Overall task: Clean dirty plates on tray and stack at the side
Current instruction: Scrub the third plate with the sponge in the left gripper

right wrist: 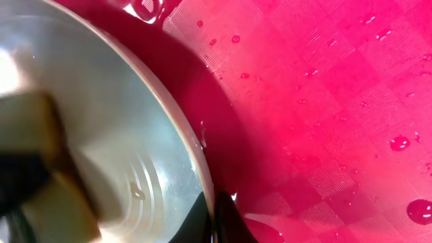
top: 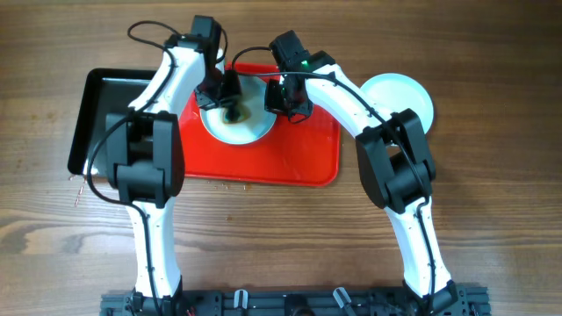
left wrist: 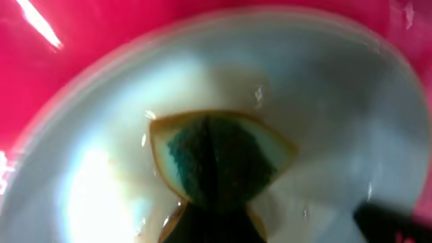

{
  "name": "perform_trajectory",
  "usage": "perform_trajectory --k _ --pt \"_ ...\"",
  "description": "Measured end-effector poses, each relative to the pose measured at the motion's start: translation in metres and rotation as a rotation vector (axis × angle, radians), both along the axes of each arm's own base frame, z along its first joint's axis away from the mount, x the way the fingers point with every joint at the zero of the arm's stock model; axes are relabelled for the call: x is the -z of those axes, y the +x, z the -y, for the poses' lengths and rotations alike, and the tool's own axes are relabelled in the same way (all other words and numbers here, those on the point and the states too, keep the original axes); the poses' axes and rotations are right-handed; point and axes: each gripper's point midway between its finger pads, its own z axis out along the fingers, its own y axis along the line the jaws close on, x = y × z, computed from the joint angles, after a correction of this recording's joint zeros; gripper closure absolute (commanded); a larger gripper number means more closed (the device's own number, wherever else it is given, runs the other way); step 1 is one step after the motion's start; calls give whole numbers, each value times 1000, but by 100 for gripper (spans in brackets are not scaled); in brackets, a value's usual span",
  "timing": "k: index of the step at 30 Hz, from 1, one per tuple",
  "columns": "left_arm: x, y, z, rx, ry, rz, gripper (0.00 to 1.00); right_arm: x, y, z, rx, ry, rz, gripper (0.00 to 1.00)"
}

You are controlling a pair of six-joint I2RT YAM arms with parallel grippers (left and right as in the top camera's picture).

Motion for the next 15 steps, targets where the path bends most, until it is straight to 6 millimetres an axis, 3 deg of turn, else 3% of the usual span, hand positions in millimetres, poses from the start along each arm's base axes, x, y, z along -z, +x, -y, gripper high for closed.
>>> perform_trajectory --k 2,5,9,11,15 --pt "-1 -16 17 152 -103 -27 96 0 0 0 -6 -1 2 96" --pt "-2 -26 36 292 -224 -12 96 0 0 0 -7 -1 2 96" --pt "0 -14 41 309 -237 46 96 0 1 -1 -8 1 8 96" --pt "4 -1 34 219 -176 66 96 -1 5 -3 -7 9 22 96" --pt "3 2 4 -292 36 -45 96 0 1 -12 -23 30 18 96"
